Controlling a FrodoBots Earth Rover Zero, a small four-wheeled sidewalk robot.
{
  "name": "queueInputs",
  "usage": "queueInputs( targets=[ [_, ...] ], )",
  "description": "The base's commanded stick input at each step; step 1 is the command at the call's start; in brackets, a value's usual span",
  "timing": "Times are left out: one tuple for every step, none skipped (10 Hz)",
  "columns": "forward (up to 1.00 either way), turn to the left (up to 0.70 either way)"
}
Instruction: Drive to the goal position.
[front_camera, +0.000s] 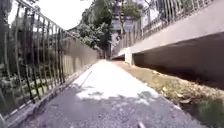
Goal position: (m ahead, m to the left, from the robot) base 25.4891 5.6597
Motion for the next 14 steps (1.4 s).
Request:
queueInputs(
  targets=[
    [0.70,0.00],
    [0.70,0.00],
    [0.70,0.00],
    [0.70,0.00],
    [0.70,0.00],
    [0.70,0.00],
    [0.70,0.00],
    [0.70,0.00],
    [0.70,0.00],
    [0.70,0.00],
    [0.70,0.00],
    [0.70,0.00],
    [0.70,0.00],
    [0.70,0.00]
  ],
)
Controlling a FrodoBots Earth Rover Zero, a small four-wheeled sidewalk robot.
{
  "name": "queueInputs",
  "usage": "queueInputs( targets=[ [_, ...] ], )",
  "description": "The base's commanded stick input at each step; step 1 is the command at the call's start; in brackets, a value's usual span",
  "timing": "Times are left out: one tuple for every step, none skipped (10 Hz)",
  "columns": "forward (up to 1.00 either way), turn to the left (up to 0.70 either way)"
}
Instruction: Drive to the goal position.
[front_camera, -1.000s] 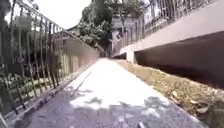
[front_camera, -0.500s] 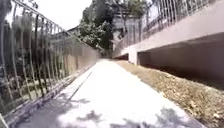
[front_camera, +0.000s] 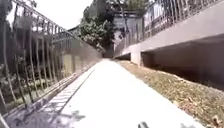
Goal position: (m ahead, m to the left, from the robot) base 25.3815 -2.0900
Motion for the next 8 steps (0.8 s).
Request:
queueInputs(
  targets=[
    [0.70,0.00],
    [0.70,0.00],
    [0.70,0.00],
    [0.70,0.00],
    [0.70,0.00],
    [0.70,0.00],
    [0.70,0.00],
    [0.70,0.00]
  ],
)
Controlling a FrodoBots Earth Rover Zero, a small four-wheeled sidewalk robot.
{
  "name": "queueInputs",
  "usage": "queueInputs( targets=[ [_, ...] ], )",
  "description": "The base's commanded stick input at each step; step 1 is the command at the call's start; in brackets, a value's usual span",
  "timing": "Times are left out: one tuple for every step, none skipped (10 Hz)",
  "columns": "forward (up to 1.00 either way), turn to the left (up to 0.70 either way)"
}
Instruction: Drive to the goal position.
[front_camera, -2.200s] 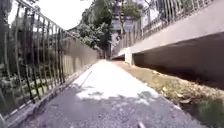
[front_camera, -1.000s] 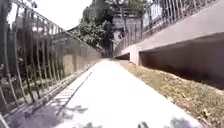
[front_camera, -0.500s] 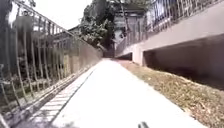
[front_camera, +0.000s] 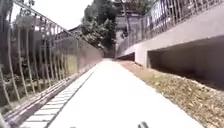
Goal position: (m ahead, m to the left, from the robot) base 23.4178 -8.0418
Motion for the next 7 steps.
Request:
queueInputs(
  targets=[
    [0.70,0.00],
    [0.70,0.00],
    [0.70,0.00],
    [0.70,0.00],
    [0.70,0.00],
    [0.70,0.00],
    [0.70,0.00]
  ],
)
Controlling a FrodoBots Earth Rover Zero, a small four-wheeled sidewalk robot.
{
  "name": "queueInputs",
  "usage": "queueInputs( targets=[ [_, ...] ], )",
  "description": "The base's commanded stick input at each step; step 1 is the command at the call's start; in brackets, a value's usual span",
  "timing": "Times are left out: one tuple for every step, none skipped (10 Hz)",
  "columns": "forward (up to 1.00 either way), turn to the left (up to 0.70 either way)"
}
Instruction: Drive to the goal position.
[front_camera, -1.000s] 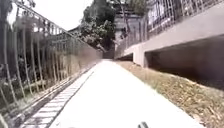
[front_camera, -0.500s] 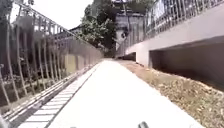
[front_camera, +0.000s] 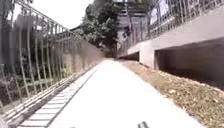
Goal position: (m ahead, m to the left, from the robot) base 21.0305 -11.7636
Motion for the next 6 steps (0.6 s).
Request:
queueInputs(
  targets=[
    [0.70,0.00],
    [0.70,0.00],
    [0.70,0.00],
    [0.70,0.00],
    [0.70,0.00],
    [0.70,0.08]
  ],
)
